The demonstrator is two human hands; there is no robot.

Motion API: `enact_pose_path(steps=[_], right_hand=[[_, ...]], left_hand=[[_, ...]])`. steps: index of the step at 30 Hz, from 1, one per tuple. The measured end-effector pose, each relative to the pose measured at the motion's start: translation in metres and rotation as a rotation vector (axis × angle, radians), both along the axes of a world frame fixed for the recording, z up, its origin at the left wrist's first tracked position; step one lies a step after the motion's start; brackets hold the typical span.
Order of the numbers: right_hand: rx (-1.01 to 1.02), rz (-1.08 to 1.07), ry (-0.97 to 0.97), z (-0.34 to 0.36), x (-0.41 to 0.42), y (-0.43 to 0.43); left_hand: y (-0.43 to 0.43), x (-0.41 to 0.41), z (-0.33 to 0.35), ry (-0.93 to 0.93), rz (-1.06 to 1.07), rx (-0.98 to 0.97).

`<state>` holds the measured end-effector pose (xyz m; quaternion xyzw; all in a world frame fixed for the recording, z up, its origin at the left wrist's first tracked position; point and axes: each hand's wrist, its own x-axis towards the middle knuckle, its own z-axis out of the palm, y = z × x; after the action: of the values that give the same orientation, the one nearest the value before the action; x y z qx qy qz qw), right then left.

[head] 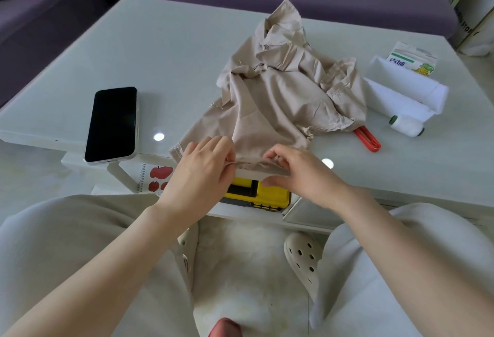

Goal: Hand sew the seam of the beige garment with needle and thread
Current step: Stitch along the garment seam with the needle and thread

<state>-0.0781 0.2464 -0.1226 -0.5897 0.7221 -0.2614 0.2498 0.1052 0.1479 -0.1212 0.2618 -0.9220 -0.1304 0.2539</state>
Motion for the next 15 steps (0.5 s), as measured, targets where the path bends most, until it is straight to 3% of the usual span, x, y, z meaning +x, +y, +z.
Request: enact_pose_path(steps=[7,15], right_hand=[[-0.046,-0.052,0.046,0.001,-0.003,0.003],[-0.058,-0.118,0.077,0.001,-0.002,0.002]], left_hand=[[0.004,0.007,-0.003,-0.071,-0.247,0.009],[0.002,0.008,-0.012,-0.144,-0.293,0.046]])
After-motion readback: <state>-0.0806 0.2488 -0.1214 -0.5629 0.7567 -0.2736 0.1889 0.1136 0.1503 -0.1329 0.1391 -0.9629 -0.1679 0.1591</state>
